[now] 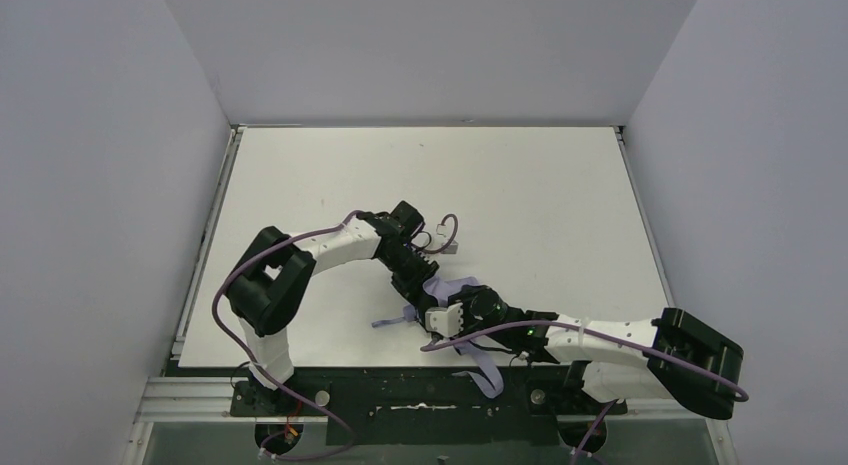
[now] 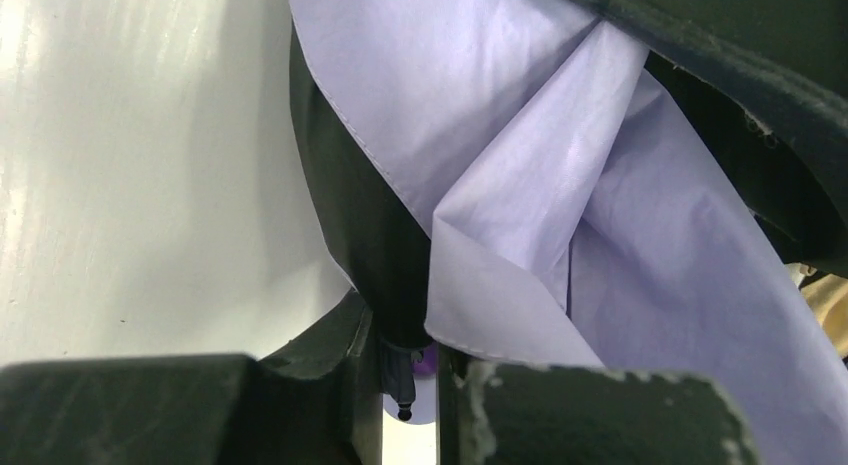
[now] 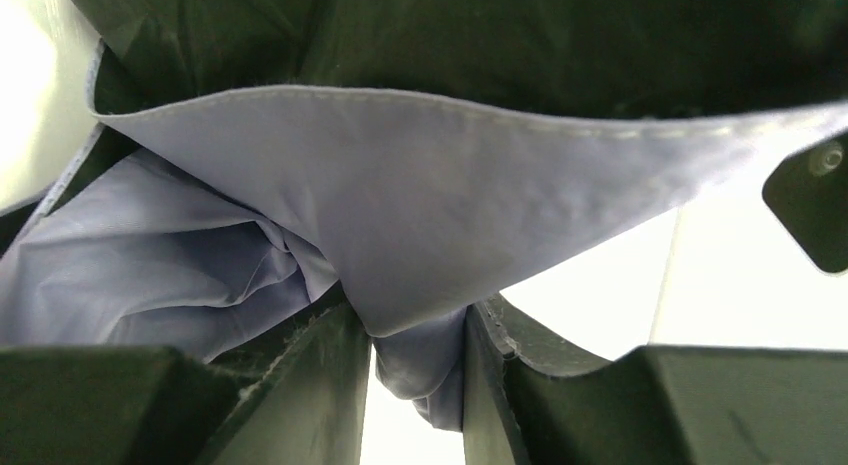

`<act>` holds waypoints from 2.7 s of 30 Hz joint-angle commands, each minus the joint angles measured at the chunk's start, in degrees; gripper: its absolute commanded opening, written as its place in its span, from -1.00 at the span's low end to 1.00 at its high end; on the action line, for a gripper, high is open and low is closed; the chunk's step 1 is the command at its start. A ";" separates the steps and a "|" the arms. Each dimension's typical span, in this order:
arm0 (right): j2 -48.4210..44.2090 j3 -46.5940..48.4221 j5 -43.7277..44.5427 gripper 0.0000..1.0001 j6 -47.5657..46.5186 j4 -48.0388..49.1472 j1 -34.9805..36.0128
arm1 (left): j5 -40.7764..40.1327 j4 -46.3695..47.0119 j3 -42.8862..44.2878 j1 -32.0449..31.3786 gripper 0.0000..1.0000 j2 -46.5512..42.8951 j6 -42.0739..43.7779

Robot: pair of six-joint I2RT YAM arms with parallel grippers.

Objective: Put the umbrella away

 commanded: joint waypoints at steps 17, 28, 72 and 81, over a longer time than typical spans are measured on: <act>-25.57 8.58 -0.92 0.29 14.04 -23.52 0.46 | -21.07 -2.73 3.01 -1.13 -1.00 -4.98 2.08; -30.18 17.91 8.43 0.19 53.04 -30.44 0.46 | -39.07 0.62 2.40 -3.94 -1.00 -6.68 2.66; 4.92 19.10 26.85 -0.05 95.84 -6.14 8.12 | -41.07 0.66 2.55 -4.62 -1.00 -5.71 1.19; 5.54 18.59 23.93 -0.71 97.95 -7.60 8.39 | -41.49 0.59 2.65 -4.64 -1.00 -5.32 1.18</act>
